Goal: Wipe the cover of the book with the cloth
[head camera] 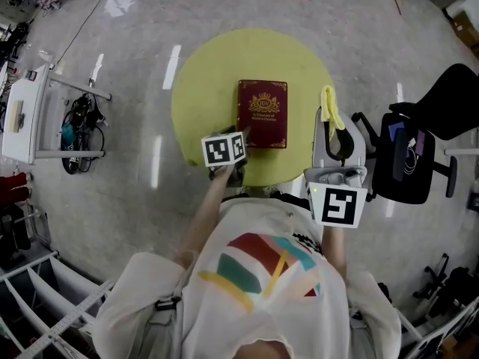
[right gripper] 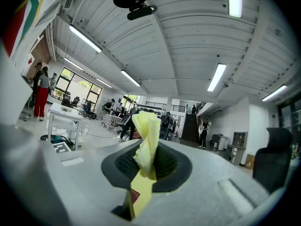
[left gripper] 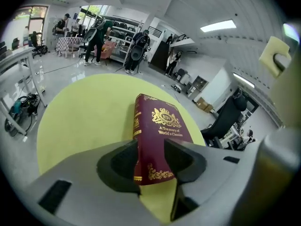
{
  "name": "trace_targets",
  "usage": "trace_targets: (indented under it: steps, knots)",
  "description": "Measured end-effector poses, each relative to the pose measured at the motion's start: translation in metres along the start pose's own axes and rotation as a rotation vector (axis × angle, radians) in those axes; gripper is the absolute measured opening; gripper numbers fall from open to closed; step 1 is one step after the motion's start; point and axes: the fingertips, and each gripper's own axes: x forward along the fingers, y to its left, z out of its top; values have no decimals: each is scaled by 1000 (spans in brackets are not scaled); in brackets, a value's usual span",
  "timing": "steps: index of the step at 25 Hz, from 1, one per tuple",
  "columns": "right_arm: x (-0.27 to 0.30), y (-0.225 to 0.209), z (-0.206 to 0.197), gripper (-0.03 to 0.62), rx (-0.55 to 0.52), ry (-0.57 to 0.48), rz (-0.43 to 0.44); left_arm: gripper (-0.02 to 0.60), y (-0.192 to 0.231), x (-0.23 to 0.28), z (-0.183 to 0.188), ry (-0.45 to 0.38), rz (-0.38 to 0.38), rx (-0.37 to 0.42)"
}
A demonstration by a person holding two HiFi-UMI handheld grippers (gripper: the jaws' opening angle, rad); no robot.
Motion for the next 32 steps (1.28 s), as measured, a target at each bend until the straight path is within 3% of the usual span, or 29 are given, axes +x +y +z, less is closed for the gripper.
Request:
trace_targets:
  steps: [3, 10, 17, 26, 29, 32]
  knots:
    - [0, 2, -1, 29, 2, 6, 1, 110, 9, 3, -8, 32, 28, -10]
    - [0, 4, -5, 28, -3, 17, 5, 110, 12, 8, -13, 56, 19, -22]
    - [9, 7, -6, 29, -32, 27, 26, 110, 9, 7, -13, 71, 24, 21]
    - [66, 9, -33, 28, -232, 140, 102, 110, 7, 6, -12, 77, 28, 28]
    - [99, 12, -54, 28, -363, 174, 151, 110, 5, 6, -11, 85, 29, 23]
    - [129, 20, -91, 28, -517, 271, 231, 110, 5, 7, -13, 94, 32, 21]
